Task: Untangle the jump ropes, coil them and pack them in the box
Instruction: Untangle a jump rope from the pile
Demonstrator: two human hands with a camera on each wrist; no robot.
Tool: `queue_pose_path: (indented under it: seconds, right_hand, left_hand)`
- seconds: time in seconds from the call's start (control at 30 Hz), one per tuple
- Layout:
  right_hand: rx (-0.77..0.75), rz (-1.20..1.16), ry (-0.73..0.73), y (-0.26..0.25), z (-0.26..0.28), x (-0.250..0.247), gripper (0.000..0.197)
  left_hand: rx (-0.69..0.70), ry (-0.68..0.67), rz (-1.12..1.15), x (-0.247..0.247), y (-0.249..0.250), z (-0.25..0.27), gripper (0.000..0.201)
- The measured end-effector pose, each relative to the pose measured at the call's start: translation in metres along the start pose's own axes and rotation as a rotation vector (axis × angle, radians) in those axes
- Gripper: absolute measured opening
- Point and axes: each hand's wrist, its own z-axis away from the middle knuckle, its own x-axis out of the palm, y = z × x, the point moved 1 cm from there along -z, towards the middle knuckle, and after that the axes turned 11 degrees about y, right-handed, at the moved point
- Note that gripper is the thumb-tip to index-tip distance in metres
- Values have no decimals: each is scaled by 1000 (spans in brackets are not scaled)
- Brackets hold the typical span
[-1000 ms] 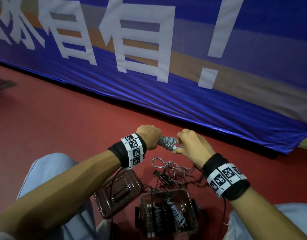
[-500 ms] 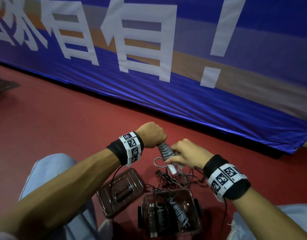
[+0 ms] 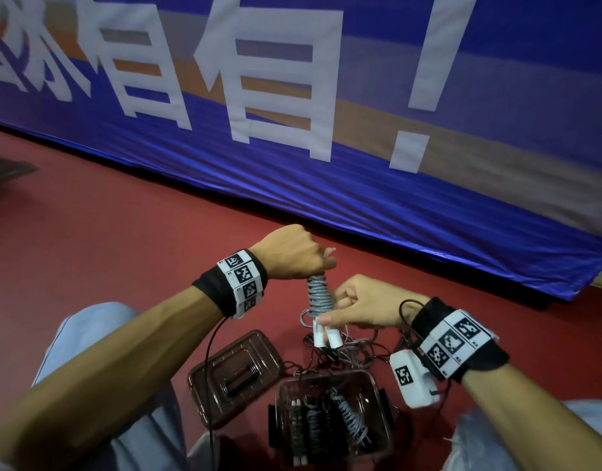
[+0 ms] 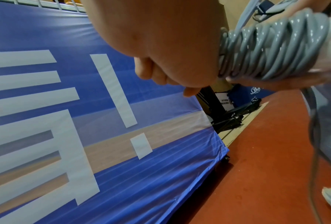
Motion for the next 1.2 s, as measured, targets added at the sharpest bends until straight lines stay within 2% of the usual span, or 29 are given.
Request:
queue_pose_path:
  seconds: [0.07,0.13,0.2,0.23,0.3,0.33,0.43,0.53,0.67,0.77,0.83,0.97,1.1,1.17,1.2]
  right_hand:
    - [8,-108,-17,-4,5,-5,41]
    - [-5,-250,-52,-5,8,-9,33]
    - [-16,-371,-83,-6,10,-12,37]
    - [-30,-420,-97,-6,10,-12,45]
    - [-49,-501,-116,-6,11,-13,76]
    - [-66,-555,-124,-7,10,-11,84]
    - [-105,-792,-165,-6,7,-1,76]
    - [-103,-1039,-184,0,1,7,62]
    - [-168,-1272,-204,-4,-6,6,36]
    - [-92,-1330,-14,-8,-11,4,24]
    - [-11,-1290,143,-10,-18,7,25]
    - [221,-1270,330,-3,-29,14,31]
    - [429,-1267,457,1,-32,16,26]
    - [473,-1132,494,0,-32,19,20]
    - [484,-992,505,-1,-30,20,18]
  left_hand:
    - [-63,78,81,-3,-1,1,28]
    - [-136,164,141,-7,-2,2,29]
    - [-222,239,183,-10,-4,3,26]
    - [-264,266,204,-12,-4,3,23]
    - [-333,294,237,-13,-6,4,20]
    - [-364,295,254,-13,-7,4,19]
    - [-478,305,311,-13,-6,5,17]
    - [-650,271,376,-13,-6,3,15]
    - [-887,98,414,-14,-8,0,5]
    - [-1035,-85,410,-10,-5,-1,14]
    - [-1095,-198,387,-6,-2,0,7]
    - [-1072,-376,262,5,5,4,19]
    - [-1059,-510,202,13,11,6,23]
    - [-1045,-575,201,15,14,5,23]
    - [-1033,-598,196,15,16,4,23]
